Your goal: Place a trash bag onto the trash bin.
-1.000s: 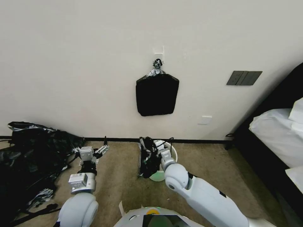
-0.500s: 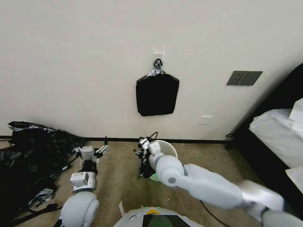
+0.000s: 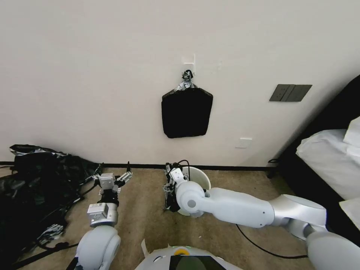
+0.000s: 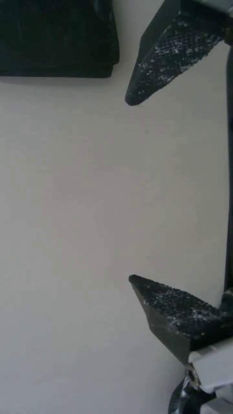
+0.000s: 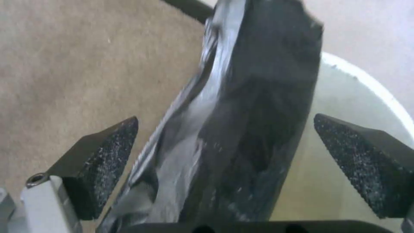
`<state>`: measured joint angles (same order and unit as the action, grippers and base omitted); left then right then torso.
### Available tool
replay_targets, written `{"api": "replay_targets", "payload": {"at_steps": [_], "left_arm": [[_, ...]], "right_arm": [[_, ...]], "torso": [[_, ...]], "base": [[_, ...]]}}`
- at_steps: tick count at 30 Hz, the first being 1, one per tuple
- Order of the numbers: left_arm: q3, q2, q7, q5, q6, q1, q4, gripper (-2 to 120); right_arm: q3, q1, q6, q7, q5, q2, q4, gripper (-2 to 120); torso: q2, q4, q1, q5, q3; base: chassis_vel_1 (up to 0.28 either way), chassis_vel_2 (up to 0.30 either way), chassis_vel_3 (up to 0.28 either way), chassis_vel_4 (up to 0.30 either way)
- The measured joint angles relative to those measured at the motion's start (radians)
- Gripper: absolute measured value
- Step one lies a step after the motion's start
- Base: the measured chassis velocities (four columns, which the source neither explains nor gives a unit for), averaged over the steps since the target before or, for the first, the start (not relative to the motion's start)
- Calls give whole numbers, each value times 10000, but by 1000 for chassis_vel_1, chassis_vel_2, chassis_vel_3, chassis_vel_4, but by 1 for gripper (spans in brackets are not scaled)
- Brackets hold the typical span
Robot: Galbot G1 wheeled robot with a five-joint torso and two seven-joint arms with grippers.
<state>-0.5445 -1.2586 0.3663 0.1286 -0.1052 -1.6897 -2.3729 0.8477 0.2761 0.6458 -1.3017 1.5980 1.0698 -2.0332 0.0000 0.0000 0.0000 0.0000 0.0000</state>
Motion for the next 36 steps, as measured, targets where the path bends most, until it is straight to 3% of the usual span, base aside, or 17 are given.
{"api": "replay_targets", "payload": {"at_steps": [11, 19, 26, 29, 34, 36], "left_arm": [[-29, -8, -4, 153, 35, 31, -31, 100], [210, -35, -5, 125, 42, 103, 8, 100], [507, -42, -5, 27, 44, 216, 121, 100], [631, -25, -3, -14, 44, 288, 162, 100], [729, 3, 2, -48, 42, 344, 232, 100], [861, 22, 1, -140, 21, 375, 340, 100]], "right_arm": [[87, 206, 33, -67, -465, -381, 120, 100], [-135, 308, 53, 423, -1562, -935, -94, 96], [-309, 480, -59, 710, -1896, -1170, -238, 73], [-451, 569, -120, 822, -1868, -1235, -193, 56], [-524, 616, -225, 862, -1794, -1247, -203, 43], [-617, 704, -316, 887, -1782, -1245, -253, 32]], "torso": [[0, 0, 0, 1, 0], [0, 0, 0, 2, 0], [0, 0, 0, 2, 0], [0, 0, 0, 1, 0], [0, -1, 0, 1, 0], [0, 1, 0, 1, 0]], "base": [[0, 0, 0, 0], [0, 0, 0, 0], [0, 0, 0, 0], [0, 0, 0, 0], [0, 0, 0, 0], [0, 0, 0, 0]]}}
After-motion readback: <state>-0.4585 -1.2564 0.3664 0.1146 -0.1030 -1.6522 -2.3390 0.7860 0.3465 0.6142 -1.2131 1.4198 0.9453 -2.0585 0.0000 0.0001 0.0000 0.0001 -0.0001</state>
